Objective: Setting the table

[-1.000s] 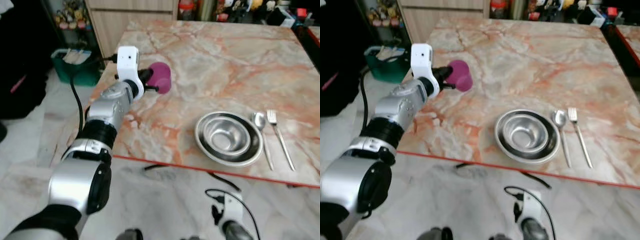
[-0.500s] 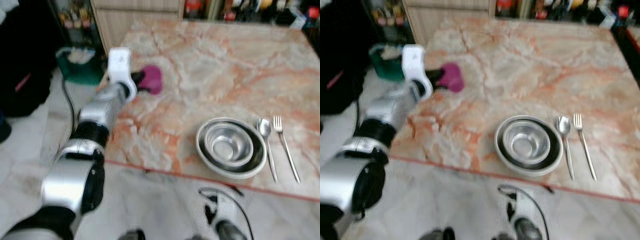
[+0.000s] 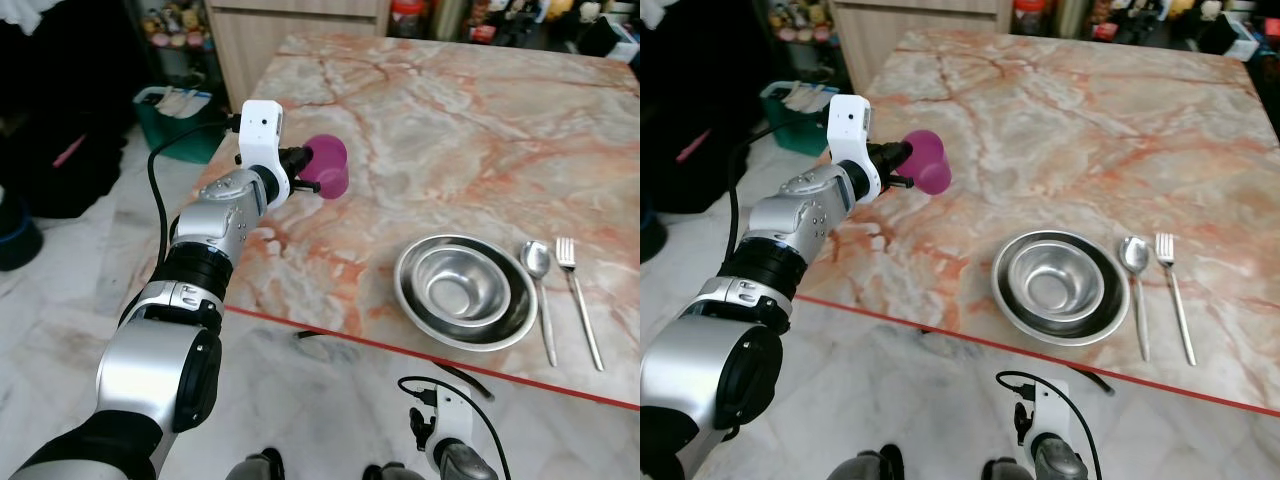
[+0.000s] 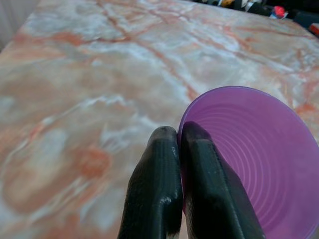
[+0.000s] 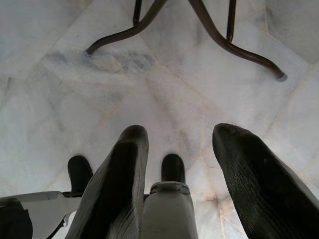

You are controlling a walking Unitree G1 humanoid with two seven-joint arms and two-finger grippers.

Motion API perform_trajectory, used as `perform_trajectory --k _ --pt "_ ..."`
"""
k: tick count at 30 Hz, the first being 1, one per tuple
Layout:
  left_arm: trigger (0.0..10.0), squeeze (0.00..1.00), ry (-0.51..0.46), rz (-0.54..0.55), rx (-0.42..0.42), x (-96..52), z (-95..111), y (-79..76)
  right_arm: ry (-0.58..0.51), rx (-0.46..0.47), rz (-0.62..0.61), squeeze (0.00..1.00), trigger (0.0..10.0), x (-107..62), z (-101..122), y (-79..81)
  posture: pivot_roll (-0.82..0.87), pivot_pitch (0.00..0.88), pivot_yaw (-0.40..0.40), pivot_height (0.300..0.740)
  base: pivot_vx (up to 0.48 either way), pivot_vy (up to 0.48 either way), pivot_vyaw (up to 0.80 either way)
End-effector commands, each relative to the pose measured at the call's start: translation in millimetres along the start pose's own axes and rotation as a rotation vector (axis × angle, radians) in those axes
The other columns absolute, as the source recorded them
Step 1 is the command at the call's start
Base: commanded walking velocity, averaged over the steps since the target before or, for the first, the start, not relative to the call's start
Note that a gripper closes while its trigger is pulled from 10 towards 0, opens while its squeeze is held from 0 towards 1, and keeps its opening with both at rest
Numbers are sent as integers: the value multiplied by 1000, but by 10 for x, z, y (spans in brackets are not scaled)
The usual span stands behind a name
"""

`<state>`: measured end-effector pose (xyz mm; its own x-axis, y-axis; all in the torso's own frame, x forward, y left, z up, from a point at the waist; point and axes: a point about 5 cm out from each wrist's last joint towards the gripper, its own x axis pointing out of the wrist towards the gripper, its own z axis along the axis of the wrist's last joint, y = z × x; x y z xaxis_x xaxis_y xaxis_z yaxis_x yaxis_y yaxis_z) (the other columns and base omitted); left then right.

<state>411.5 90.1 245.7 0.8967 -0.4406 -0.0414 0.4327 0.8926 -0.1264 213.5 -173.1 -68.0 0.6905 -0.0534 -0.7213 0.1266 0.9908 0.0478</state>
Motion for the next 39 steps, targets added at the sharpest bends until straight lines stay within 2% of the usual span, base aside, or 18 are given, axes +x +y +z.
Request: perform_trajectory --k 1,2,6,8,20,27,37,38,39 --pt "10000 0 31 -22 25 26 5 -41 32 5 -5 0 10000 -16 -79 -11 17 176 30 740 0 0 0" --pt "10000 0 74 -72 36 58 -63 -132 33 4 -4 0 10000 -16 -80 -12 17 176 30 740 0 0 0" --pt "10000 0 90 -94 41 69 -92 -173 34 3 -4 0 10000 -16 -80 -12 17 176 30 740 0 0 0" --pt "10000 0 102 -117 39 117 -124 -283 34 2 -4 0 10000 -16 -81 -14 15 172 33 740 0 0 0" --pt "10000 0 110 -151 59 183 -150 -462 34 1 -4 0 10000 -17 -82 -15 14 174 36 740 0 0 0" --pt "10000 0 151 -210 116 218 -153 -610 35 1 -3 0 10000 -16 -82 -7 13 173 43 740 0 0 0" --pt "10000 0 160 -277 136 229 -161 -716 36 2 1 0 10000 -16 -83 3 16 173 46 740 0 0 0" --pt "10000 145 161 -280 134 230 -164 -722 36 2 1 0 10000 -15 -83 4 16 173 47 740 0 0 0" --pt "10000 357 165 -288 133 231 -173 -736 36 2 2 0 10000 -15 -83 6 16 173 47 740 0 0 0"
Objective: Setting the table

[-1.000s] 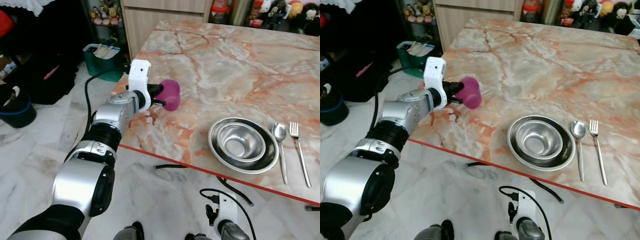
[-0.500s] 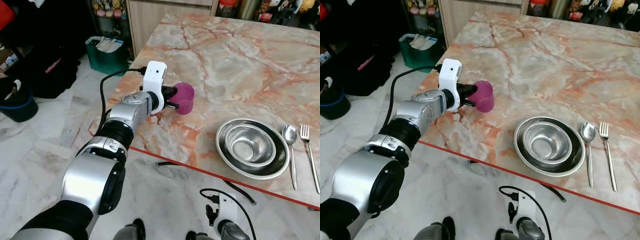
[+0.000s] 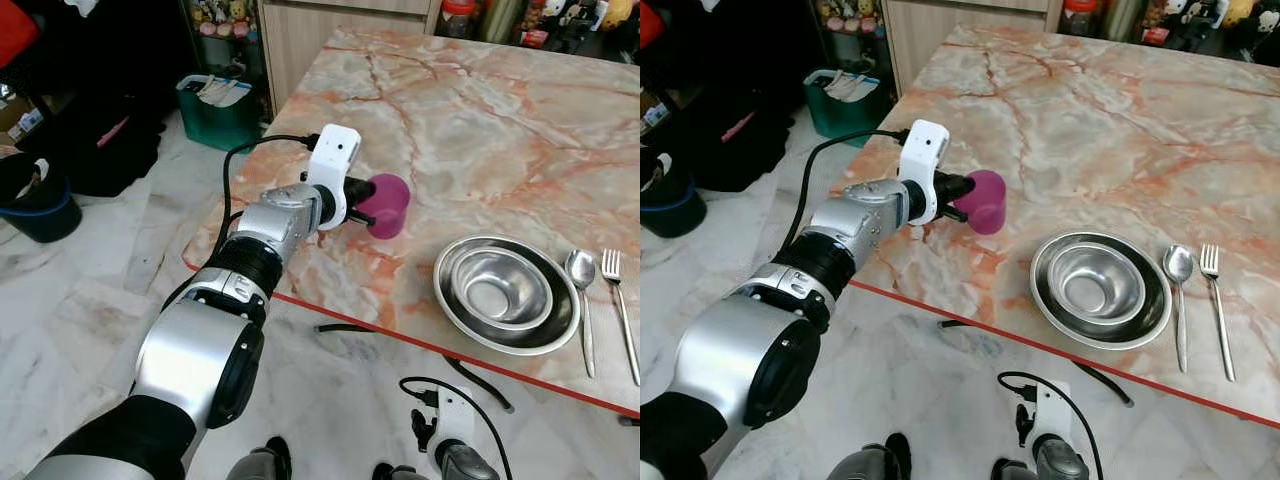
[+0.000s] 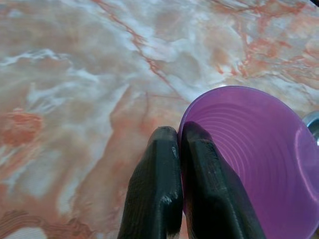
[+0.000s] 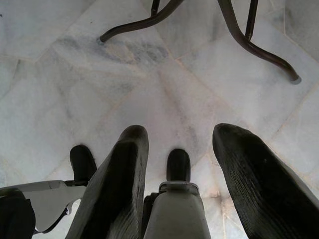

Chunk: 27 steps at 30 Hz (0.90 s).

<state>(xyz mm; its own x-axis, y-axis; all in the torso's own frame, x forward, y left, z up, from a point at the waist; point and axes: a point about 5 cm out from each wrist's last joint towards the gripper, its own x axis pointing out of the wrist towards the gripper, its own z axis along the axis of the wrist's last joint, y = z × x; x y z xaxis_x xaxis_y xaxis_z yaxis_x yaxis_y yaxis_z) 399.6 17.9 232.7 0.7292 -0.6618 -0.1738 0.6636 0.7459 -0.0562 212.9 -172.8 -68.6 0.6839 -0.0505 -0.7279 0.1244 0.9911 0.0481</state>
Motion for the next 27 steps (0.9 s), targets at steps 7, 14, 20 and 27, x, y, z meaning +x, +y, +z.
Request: perform_trajectory --k 7,14,20,27 --pt "10000 282 28 -39 40 44 -6 -92 27 6 -1 0 10000 -14 -74 5 14 176 50 740 0 0 0" --pt "10000 255 53 -8 63 47 -58 -73 26 6 -2 0 10000 -15 -75 5 15 175 50 740 0 0 0" --pt "10000 263 61 -10 68 48 -65 -74 27 6 -2 0 10000 -14 -74 5 15 175 50 740 0 0 0" --pt "10000 263 61 -10 68 48 -65 -74 27 6 -2 0 10000 -14 -74 5 15 175 50 740 0 0 0"
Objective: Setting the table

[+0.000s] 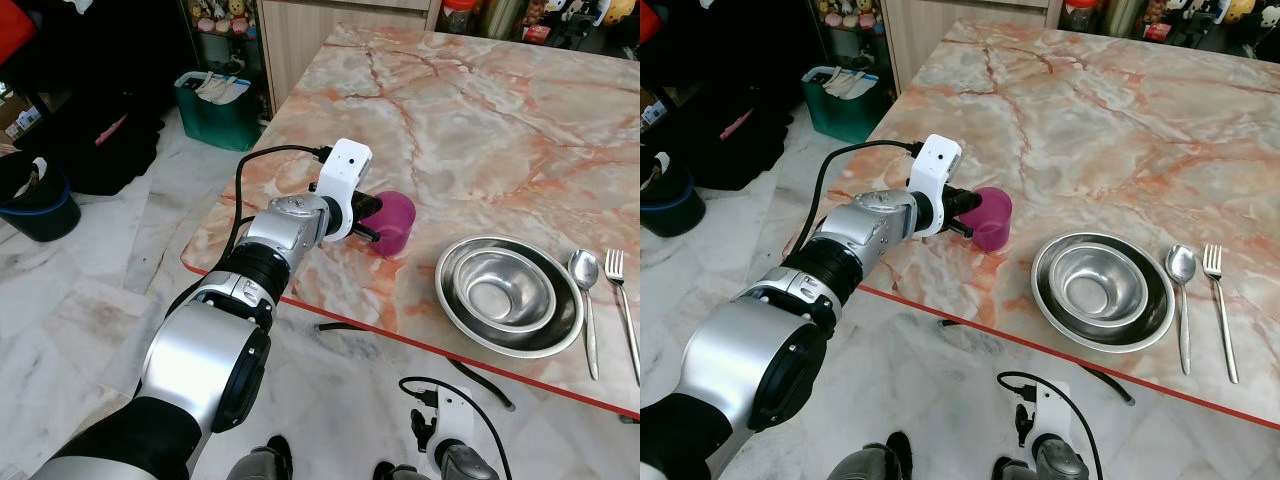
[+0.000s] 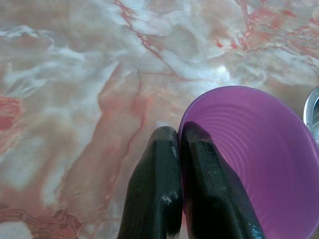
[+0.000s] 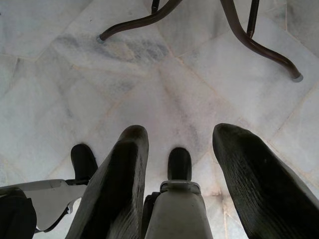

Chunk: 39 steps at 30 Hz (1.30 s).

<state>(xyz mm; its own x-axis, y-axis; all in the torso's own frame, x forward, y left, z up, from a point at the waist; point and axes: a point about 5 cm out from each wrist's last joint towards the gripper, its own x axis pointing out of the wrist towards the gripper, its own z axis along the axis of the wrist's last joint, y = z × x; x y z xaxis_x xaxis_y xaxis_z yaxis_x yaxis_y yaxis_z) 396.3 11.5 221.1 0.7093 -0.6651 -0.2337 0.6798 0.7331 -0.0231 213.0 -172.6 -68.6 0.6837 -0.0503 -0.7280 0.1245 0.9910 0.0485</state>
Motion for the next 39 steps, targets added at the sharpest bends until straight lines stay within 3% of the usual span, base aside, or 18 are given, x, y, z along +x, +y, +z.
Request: perform_trajectory --k 1,21,22,28,29,30,34,35,36,39 --pt "10000 263 0 4 31 6 50 -9 27 6 -2 0 10000 -15 -75 3 15 175 50 740 0 0 0" --pt "10000 259 4 1 34 7 48 -10 26 6 -2 0 10000 -14 -74 4 15 176 51 740 0 0 0" --pt "10000 0 -17 -2 23 6 96 -19 26 7 -3 0 10000 -14 -74 5 14 176 55 740 0 0 0" --pt "10000 0 -55 -4 2 1 184 -29 26 10 -5 0 10000 -14 -74 7 15 176 54 740 0 0 0" --pt "10000 192 -59 -7 1 -1 196 -31 26 9 -5 0 10000 -14 -74 7 16 175 54 740 0 0 0" --pt "10000 1000 -62 -10 0 -2 207 -32 26 9 -4 0 10000 -14 -74 7 16 175 54 740 0 0 0" --pt "10000 1000 -65 -12 -1 -4 218 -33 26 10 -4 0 10000 -14 -74 8 16 175 54 740 0 0 0" --pt "10000 208 -64 -13 2 -4 220 -34 26 10 -4 0 10000 -14 -74 8 16 175 54 740 0 0 0" --pt "10000 0 -64 -13 2 -4 222 -34 25 10 -5 0 10000 -14 -74 8 16 175 54 740 0 0 0" --pt "10000 0 -63 -13 2 -4 224 -35 25 10 -5 0 10000 -14 -74 8 16 175 54 740 0 0 0"
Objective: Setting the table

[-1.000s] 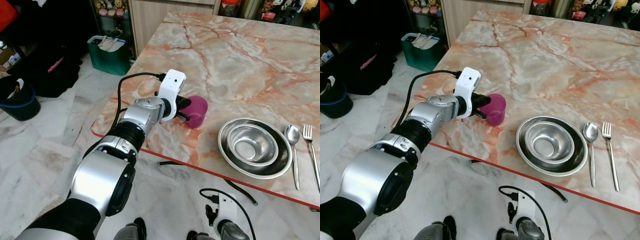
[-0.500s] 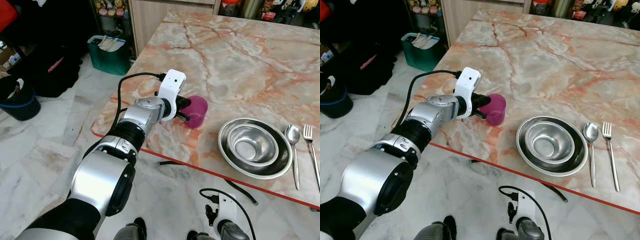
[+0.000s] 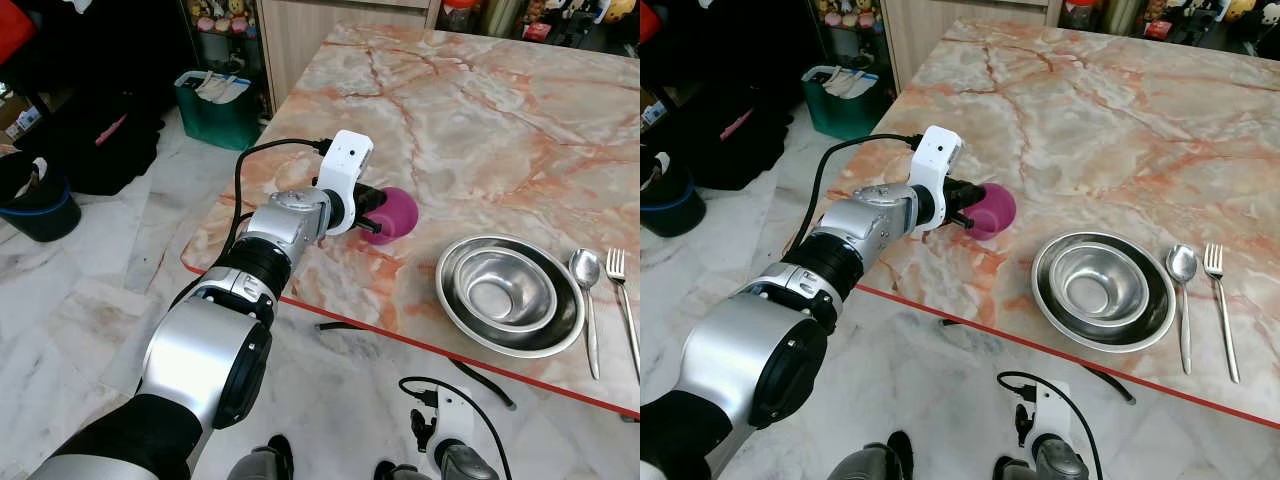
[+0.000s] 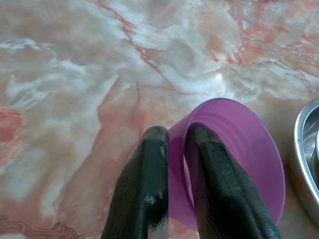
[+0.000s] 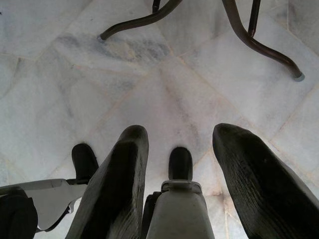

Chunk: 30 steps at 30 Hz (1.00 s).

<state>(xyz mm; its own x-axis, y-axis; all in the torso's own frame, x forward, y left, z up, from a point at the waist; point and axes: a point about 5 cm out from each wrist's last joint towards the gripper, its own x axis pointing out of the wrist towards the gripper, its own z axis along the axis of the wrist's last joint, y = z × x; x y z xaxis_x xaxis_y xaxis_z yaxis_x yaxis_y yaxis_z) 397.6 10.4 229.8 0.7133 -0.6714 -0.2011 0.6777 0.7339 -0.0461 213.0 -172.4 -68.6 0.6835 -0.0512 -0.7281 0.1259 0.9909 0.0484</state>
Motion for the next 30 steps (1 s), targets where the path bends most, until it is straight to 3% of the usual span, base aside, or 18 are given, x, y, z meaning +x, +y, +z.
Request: perform_trajectory --k 1,30 --pt "10000 0 -30 -12 25 5 136 -38 25 9 -4 0 10000 -14 -73 4 14 175 55 740 0 0 0" --pt "10000 0 -93 27 44 -9 189 2 26 5 -7 0 10000 -13 -69 -5 14 171 50 740 0 0 0"
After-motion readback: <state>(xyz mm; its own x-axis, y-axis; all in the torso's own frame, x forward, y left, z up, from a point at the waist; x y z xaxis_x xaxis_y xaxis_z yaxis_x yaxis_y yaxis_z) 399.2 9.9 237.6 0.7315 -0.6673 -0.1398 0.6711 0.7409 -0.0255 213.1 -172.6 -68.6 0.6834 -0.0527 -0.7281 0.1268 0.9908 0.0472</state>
